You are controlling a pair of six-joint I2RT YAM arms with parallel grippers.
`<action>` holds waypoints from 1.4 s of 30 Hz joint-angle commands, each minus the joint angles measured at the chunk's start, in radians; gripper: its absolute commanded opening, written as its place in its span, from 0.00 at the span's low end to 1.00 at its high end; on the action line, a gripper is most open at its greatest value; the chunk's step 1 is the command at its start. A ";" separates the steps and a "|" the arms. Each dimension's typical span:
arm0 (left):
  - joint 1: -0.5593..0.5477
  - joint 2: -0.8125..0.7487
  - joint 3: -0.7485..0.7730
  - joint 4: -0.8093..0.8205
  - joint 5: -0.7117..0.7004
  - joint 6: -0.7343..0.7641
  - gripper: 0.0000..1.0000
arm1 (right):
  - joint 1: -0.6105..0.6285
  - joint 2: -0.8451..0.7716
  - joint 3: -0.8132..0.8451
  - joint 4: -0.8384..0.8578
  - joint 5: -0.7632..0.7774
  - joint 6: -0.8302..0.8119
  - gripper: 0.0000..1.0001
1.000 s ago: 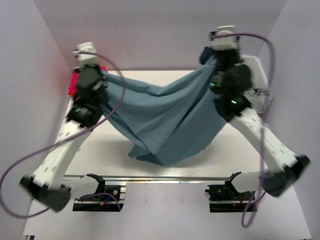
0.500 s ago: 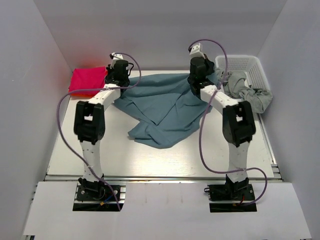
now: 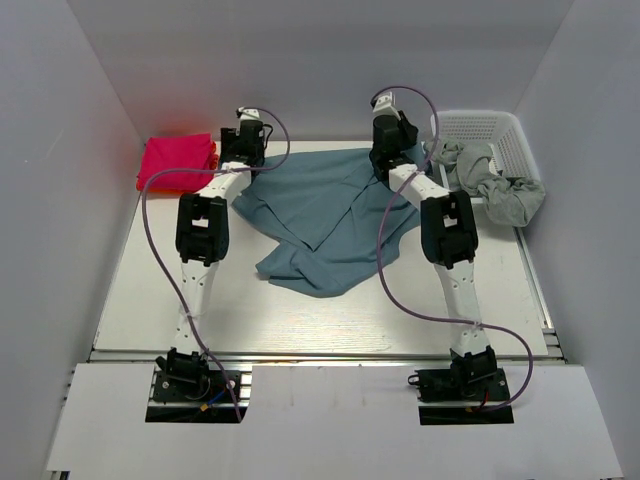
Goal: Fold and stack the t-shirts
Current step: Flatten out the tshirt
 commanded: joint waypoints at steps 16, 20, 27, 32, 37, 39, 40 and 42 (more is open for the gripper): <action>-0.025 -0.744 -0.609 -0.222 0.583 -0.239 1.00 | 0.083 -0.610 -0.418 -0.517 -0.626 0.497 0.90; -0.035 -1.022 -1.025 -0.168 0.690 -0.342 1.00 | 0.169 -0.810 -0.658 -0.499 -1.105 0.542 0.90; -0.035 -1.424 -1.367 -0.287 0.628 -0.506 1.00 | 0.428 -0.898 -0.893 -0.448 -1.402 0.609 0.90; -0.035 -1.684 -1.539 -0.337 0.583 -0.595 1.00 | 0.536 -0.790 -0.864 -0.526 -1.279 0.620 0.90; -0.035 -1.820 -1.605 -0.338 0.564 -0.627 1.00 | 0.596 -0.669 -0.848 -0.491 -1.292 0.688 0.90; -0.035 -1.832 -1.605 -0.349 0.539 -0.627 1.00 | 0.608 -0.651 -0.842 -0.471 -1.256 0.695 0.90; -0.035 -1.832 -1.614 -0.349 0.539 -0.627 1.00 | 0.613 -0.629 -0.836 -0.465 -1.233 0.691 0.90; -0.035 -1.832 -1.614 -0.340 0.539 -0.627 1.00 | 0.611 -0.616 -0.822 -0.462 -1.161 0.701 0.90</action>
